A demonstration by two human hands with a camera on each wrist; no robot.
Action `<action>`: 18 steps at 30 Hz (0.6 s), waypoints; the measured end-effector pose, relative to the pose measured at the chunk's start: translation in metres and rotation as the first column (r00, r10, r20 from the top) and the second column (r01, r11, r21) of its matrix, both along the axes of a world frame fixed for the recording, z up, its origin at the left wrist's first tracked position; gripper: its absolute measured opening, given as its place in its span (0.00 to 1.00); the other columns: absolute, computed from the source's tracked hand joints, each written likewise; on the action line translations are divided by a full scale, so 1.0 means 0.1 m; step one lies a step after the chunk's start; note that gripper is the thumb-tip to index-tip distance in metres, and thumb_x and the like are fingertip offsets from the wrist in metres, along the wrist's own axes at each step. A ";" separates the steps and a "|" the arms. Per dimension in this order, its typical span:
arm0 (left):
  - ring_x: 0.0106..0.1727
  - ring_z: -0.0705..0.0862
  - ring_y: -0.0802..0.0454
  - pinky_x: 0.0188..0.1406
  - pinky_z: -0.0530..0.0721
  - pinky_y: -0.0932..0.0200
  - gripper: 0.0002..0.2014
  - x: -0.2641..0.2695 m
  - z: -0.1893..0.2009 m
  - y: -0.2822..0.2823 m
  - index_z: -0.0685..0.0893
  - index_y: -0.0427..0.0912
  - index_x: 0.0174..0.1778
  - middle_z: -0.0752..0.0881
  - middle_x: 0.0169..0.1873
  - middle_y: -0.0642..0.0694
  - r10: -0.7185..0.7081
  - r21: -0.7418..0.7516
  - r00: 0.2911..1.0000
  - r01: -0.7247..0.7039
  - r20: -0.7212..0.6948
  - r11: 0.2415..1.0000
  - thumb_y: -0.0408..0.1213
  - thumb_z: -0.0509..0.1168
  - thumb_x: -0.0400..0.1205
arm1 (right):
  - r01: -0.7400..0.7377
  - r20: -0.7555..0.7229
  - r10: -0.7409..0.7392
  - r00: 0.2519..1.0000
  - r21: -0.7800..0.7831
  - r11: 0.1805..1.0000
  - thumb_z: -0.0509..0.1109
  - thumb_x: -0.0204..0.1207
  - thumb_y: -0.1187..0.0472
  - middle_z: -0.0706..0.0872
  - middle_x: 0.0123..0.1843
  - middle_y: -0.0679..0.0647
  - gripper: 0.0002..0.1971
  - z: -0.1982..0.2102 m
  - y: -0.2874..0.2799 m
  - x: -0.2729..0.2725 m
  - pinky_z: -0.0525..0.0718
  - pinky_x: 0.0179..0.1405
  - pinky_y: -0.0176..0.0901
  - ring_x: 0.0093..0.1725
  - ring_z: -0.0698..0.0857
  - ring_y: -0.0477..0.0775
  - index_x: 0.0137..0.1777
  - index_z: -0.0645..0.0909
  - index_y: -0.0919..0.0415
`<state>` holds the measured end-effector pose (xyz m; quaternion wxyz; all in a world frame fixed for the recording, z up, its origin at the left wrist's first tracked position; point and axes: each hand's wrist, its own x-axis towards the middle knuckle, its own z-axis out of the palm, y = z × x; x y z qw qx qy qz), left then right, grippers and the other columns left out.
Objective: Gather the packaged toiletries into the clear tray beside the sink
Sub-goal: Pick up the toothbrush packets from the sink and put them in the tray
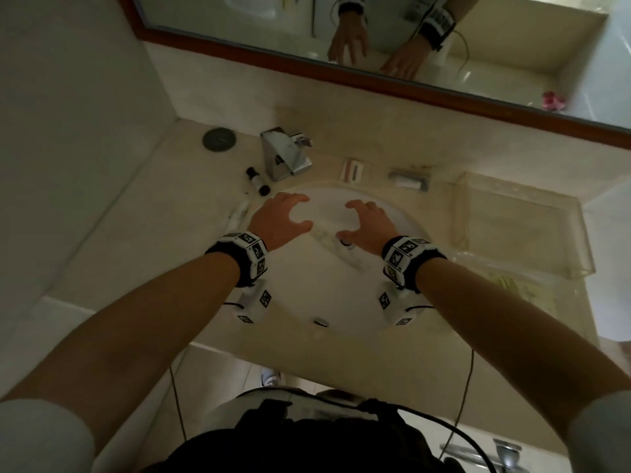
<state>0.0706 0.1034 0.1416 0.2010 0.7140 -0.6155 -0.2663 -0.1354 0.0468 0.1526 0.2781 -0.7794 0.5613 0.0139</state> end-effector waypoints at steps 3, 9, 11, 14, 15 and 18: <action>0.73 0.72 0.44 0.73 0.71 0.48 0.26 0.26 -0.02 0.08 0.74 0.53 0.73 0.74 0.73 0.47 0.052 0.015 0.999 -0.052 0.014 0.999 0.50 0.69 0.78 | -0.024 0.012 0.023 1.000 0.020 1.000 0.74 0.72 0.44 0.69 0.75 0.59 0.36 -0.06 0.00 0.28 0.73 0.71 0.58 0.73 0.69 0.63 0.78 0.64 0.50; 0.74 0.70 0.40 0.73 0.69 0.44 0.28 0.71 -0.12 0.15 0.72 0.53 0.75 0.74 0.74 0.46 0.217 0.056 0.973 -0.221 0.082 0.974 0.52 0.67 0.78 | -0.060 0.020 0.059 0.998 0.045 0.997 0.73 0.73 0.45 0.70 0.74 0.60 0.36 -0.17 -0.01 0.74 0.72 0.70 0.57 0.72 0.70 0.65 0.78 0.64 0.51; 0.73 0.69 0.40 0.72 0.70 0.45 0.27 0.84 -0.16 0.14 0.71 0.52 0.76 0.73 0.73 0.43 0.243 0.074 0.965 -0.251 0.098 0.965 0.51 0.66 0.80 | -0.071 0.022 0.070 0.997 0.060 0.996 0.73 0.73 0.45 0.70 0.74 0.60 0.36 -0.20 -0.01 0.84 0.71 0.70 0.57 0.73 0.70 0.65 0.78 0.64 0.51; 0.71 0.71 0.39 0.68 0.73 0.46 0.27 1.00 -0.23 0.11 0.68 0.51 0.77 0.73 0.70 0.39 0.252 0.097 0.961 -0.263 0.114 0.960 0.49 0.64 0.81 | -0.072 0.016 0.071 0.997 0.072 0.995 0.73 0.73 0.46 0.70 0.74 0.60 0.35 -0.25 -0.01 0.96 0.71 0.71 0.56 0.73 0.70 0.64 0.78 0.64 0.52; 0.70 0.72 0.39 0.67 0.74 0.45 0.27 1.05 -0.25 0.10 0.68 0.50 0.77 0.73 0.70 0.38 0.249 0.108 0.960 -0.264 0.130 0.959 0.49 0.63 0.82 | -0.066 0.013 0.065 0.998 0.076 0.995 0.73 0.73 0.46 0.70 0.74 0.60 0.35 -0.27 -0.01 1.00 0.71 0.71 0.56 0.72 0.70 0.64 0.78 0.64 0.52; 0.69 0.74 0.38 0.64 0.76 0.44 0.27 1.14 -0.31 0.07 0.66 0.48 0.77 0.72 0.69 0.37 0.238 0.152 0.953 -0.267 0.185 0.951 0.47 0.62 0.83 | -0.053 0.013 0.052 0.999 0.087 0.995 0.74 0.73 0.46 0.72 0.73 0.61 0.35 -0.30 -0.01 1.06 0.72 0.71 0.56 0.72 0.71 0.64 0.77 0.65 0.52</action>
